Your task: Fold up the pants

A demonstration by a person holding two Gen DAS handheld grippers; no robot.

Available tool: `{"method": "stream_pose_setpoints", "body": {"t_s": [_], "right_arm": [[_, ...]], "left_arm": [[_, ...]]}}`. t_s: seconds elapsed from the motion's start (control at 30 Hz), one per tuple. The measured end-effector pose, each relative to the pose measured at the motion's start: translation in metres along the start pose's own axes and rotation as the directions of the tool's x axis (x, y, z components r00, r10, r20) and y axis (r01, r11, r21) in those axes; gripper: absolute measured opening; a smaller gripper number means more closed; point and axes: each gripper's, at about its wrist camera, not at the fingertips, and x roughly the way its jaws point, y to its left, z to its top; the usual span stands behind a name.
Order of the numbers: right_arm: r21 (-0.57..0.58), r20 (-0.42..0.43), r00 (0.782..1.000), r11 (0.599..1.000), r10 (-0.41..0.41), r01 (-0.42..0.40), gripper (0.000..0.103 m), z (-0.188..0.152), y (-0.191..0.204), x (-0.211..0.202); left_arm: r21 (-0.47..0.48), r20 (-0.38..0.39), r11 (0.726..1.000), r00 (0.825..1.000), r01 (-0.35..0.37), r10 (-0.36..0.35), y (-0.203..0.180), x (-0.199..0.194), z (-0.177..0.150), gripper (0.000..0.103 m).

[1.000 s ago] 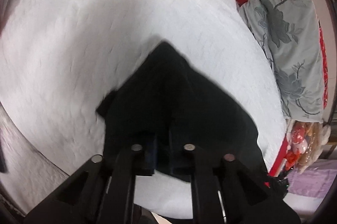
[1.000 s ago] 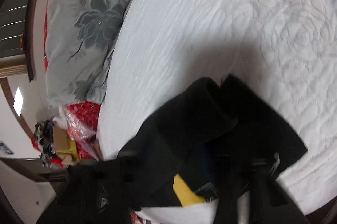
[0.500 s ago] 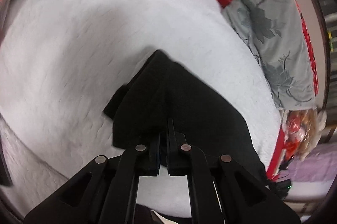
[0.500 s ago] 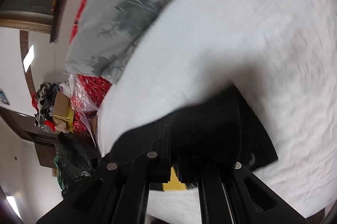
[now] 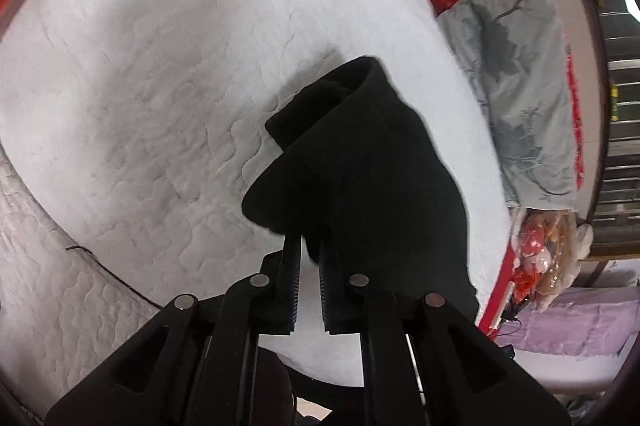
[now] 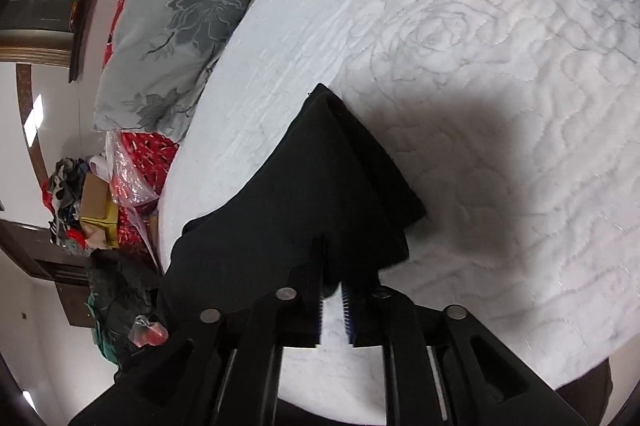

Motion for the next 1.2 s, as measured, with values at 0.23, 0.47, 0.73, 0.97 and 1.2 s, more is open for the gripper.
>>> {"method": "stream_pose_setpoints", "body": {"t_s": [0.23,0.47,0.73,0.97,1.2], "right_arm": [[-0.009,0.063,0.998,1.0,0.005,-0.005,0.049,0.003,0.001,-0.036],[0.026,0.163,0.986,0.999,-0.023,0.019,0.058,0.025,-0.008,-0.062],[-0.077,0.124,0.99,0.994,-0.063,0.073,0.059,0.048,0.014,-0.027],[-0.294,0.096,0.973,0.928,-0.21,0.229,0.005,0.052,0.048,0.005],[-0.328,0.184,0.979,0.933,-0.089,0.147,0.005,0.063,0.082,-0.021]], "left_arm": [[-0.042,0.09,0.999,0.996,0.034,-0.03,0.002,-0.033,0.021,0.034],[0.099,0.057,0.989,0.993,-0.113,0.108,-0.035,-0.014,0.055,0.045],[0.224,-0.011,0.958,0.982,-0.182,0.189,-0.07,0.028,0.075,0.045],[0.317,0.037,0.92,0.973,-0.229,0.229,-0.089,0.042,0.076,0.025],[0.272,0.034,0.94,0.978,-0.206,0.205,-0.077,0.039,0.084,0.024]]}}
